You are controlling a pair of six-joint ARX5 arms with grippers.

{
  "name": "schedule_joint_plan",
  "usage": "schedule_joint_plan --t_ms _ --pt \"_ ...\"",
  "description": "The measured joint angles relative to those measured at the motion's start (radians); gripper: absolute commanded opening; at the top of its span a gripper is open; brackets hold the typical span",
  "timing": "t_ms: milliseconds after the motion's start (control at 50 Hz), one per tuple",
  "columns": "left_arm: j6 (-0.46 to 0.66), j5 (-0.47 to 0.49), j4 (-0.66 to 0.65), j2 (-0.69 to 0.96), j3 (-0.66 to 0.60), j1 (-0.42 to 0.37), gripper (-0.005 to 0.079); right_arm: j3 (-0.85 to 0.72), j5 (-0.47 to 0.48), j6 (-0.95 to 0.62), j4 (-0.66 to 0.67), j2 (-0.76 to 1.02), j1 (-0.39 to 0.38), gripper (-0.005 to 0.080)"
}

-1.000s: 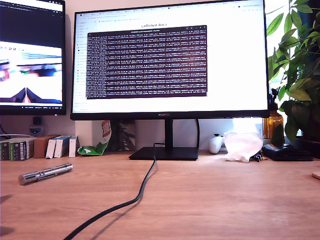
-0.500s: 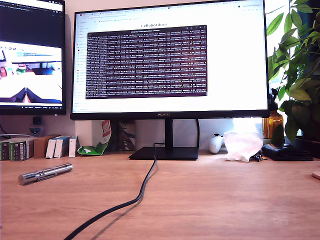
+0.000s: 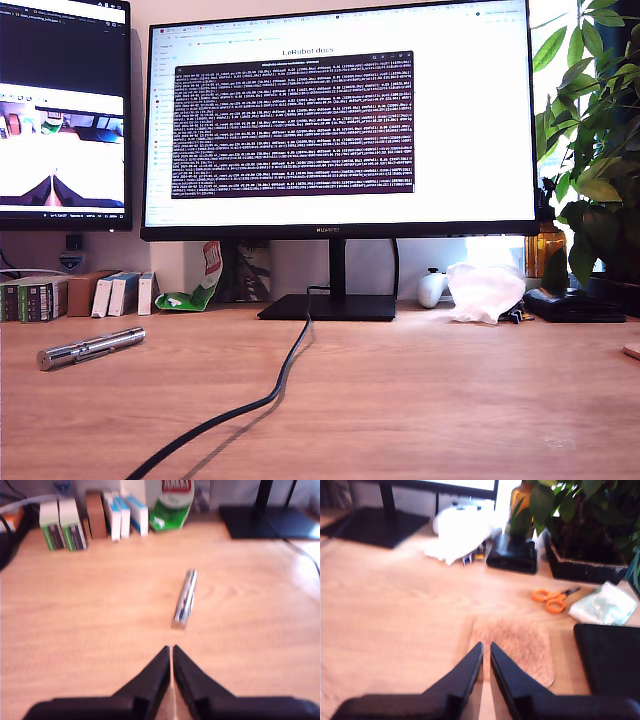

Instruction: Pick the metallic laser pointer with your right arm, pass it to your left arm, then place it down to the left side of the table

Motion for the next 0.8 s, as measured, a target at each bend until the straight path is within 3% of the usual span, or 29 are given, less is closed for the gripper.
schedule_joint_plan --t_ms 440,660,800 --pt "0.0 0.003 -0.009 -0.001 0.0 -0.024 -0.0019 -0.032 -0.042 -0.009 0.114 0.0 0.0 0.0041" --pt "0.0 0.024 -0.101 -0.168 0.0 0.093 -0.0019 -0.047 -0.05 -0.029 0.186 0.0 0.0 0.0041" --pt "0.0 0.027 -0.101 -0.234 0.0 0.127 -0.0019 -0.065 -0.048 -0.021 0.229 0.0 0.0 0.0041"
